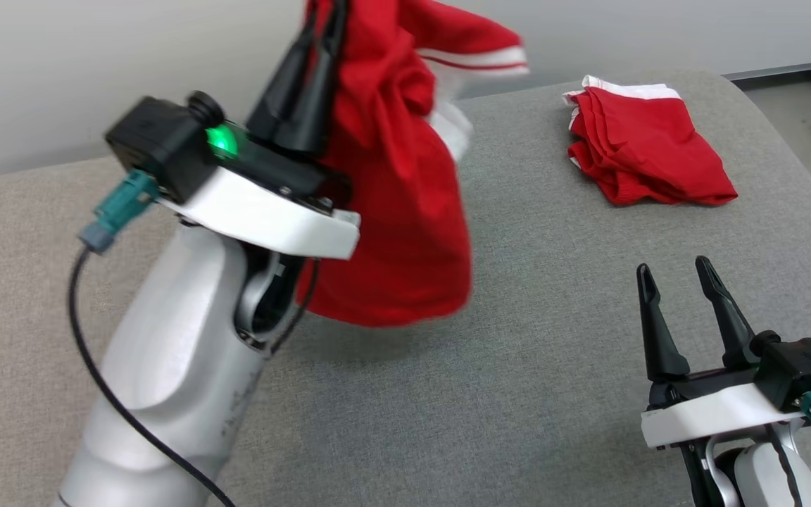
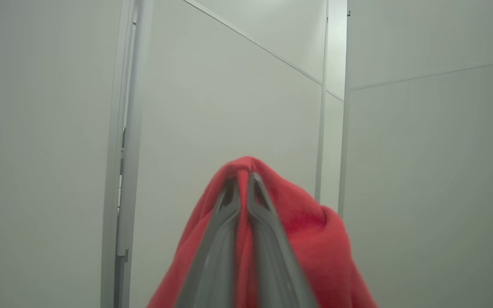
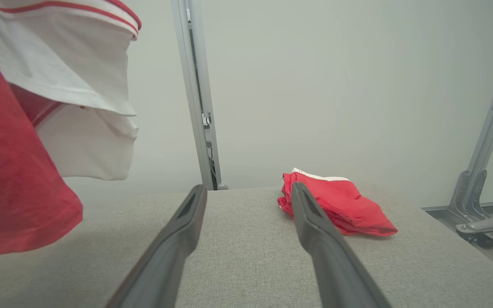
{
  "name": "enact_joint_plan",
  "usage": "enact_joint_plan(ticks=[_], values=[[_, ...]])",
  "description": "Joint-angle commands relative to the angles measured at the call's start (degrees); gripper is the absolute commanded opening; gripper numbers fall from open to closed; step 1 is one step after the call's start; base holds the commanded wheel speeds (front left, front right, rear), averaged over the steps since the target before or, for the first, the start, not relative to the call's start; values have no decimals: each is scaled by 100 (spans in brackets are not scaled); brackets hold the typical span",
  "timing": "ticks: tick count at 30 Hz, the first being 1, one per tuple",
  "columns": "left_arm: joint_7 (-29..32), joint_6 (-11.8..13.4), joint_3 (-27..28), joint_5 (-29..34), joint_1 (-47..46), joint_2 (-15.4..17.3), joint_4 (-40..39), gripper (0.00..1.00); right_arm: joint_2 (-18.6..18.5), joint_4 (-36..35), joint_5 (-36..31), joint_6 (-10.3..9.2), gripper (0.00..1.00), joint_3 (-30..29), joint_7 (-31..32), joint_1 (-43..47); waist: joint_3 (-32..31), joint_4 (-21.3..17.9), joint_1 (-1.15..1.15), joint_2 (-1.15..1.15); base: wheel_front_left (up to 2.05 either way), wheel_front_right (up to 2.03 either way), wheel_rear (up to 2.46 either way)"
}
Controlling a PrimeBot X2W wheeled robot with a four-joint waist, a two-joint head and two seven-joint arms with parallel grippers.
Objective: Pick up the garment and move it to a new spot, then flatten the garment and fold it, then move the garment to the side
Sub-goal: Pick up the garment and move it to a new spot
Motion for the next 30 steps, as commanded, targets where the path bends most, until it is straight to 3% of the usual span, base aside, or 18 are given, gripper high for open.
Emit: enact_joint_plan(ticks=[1, 10, 15, 20, 21, 22, 23, 30], values=[[-94, -34, -322, -62, 161, 26, 53, 0, 4, -9, 39, 1, 100, -10, -5, -23, 61, 2, 0, 0, 0, 0, 0], [-135, -23, -603, 47, 1291, 260, -35, 0, 65, -50, 64, 1, 100, 0, -5, -97, 278, 160, 0, 0, 0, 0, 0], [-136, -24, -277, 199, 2418, 438, -135, 0, 67, -75, 39, 1, 100, -96, -5, -54, 337, 407, 0, 0, 0, 0, 0], [-136, -24, 33, 218, 2841, 385, 135, 0, 39, -67, 38, 1, 100, -64, -5, -55, 364, 611, 0, 0, 0, 0, 0], [-138, -24, 112, 257, 2860, 347, 177, 18, 38, -60, 37, 1, 100, -53, -5, -58, 365, 667, 0, 0, 0, 0, 0], [-137, -24, 176, 291, 2894, 316, 257, 50, 36, -52, 31, 1, 100, -35, -5, -64, 362, 711, 0, 0, 0, 0, 0], [-136, -24, 212, 333, 2914, 285, 325, 100, 36, -34, 26, 1, 100, -12, -5, -63, 352, 752, 0, 0, 0, 0, 0], [-138, 112, 947, 879, 3117, 62, 254, 100, 59, 39, -23, 1, 100, 123, -5, 43, 156, 879, 0, 0, 0, 0, 0]])
